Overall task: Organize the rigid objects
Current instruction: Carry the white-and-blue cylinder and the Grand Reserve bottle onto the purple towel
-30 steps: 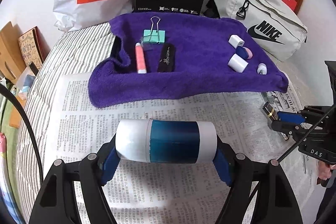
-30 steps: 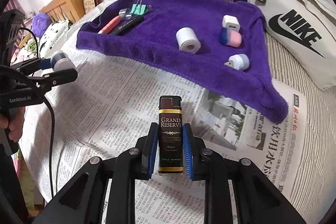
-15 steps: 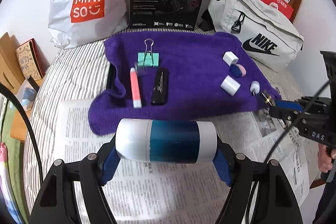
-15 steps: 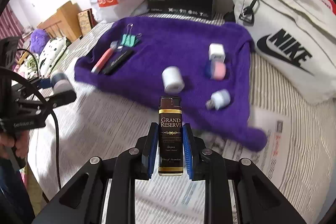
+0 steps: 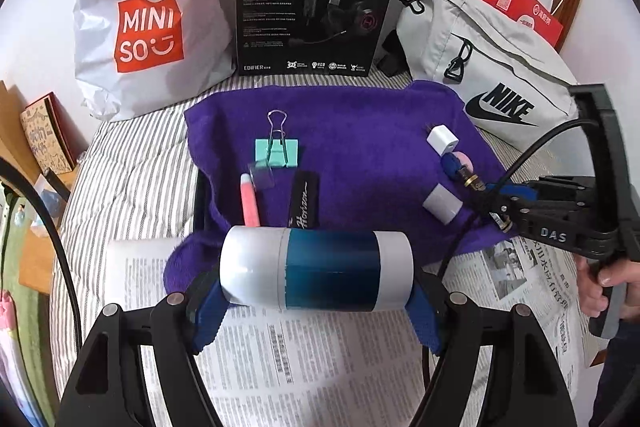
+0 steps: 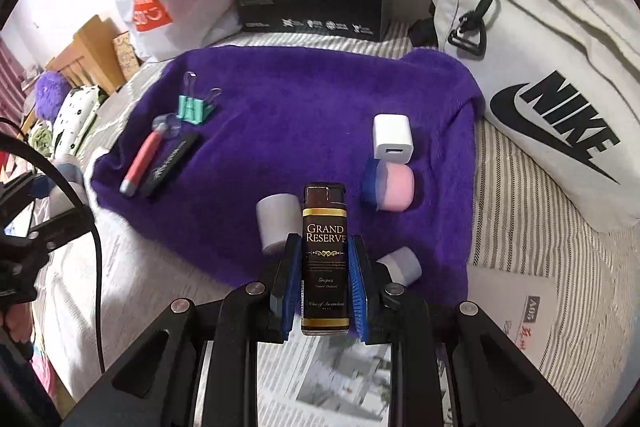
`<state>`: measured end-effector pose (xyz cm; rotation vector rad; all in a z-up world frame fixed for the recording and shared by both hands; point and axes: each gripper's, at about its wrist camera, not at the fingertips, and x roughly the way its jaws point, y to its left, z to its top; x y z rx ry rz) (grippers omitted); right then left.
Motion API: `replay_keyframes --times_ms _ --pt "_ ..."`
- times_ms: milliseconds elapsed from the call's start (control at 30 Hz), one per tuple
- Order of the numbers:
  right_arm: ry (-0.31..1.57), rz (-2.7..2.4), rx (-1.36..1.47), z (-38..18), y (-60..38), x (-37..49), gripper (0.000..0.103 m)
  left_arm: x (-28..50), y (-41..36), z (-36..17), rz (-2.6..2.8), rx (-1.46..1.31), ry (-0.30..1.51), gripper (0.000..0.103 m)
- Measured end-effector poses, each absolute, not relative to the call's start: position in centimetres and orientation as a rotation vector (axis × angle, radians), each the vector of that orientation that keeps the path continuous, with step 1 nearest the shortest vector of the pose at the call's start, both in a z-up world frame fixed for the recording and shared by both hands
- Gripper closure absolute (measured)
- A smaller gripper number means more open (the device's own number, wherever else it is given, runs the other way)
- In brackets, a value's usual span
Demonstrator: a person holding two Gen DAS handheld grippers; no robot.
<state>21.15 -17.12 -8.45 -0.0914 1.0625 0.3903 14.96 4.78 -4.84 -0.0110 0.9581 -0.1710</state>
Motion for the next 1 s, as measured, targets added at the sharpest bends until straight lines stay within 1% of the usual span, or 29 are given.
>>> replay_keyframes --times_ms 333,800,967,1000 --pt "1.090 0.373 -0.128 -10.4 -16.2 23.2 0.080 16.3 4.8 -5.3 -0.176 -0.014 0.964 0.028" --pt "1.076 0.400 -0.179 -11.3 -15.4 23.9 0.080 17.6 5.4 -6.1 -0.165 -0.020 0.980 0.028" --pt "1.076 0.426 -0.174 -11.3 -15.8 23.6 0.076 18.3 5.5 -6.3 -0.157 -0.016 0.987 0.028" --pt "1.077 0.433 -0.174 -11.3 -16.0 23.5 0.073 18.4 5.3 -6.4 -0.154 -0.011 0.989 0.028"
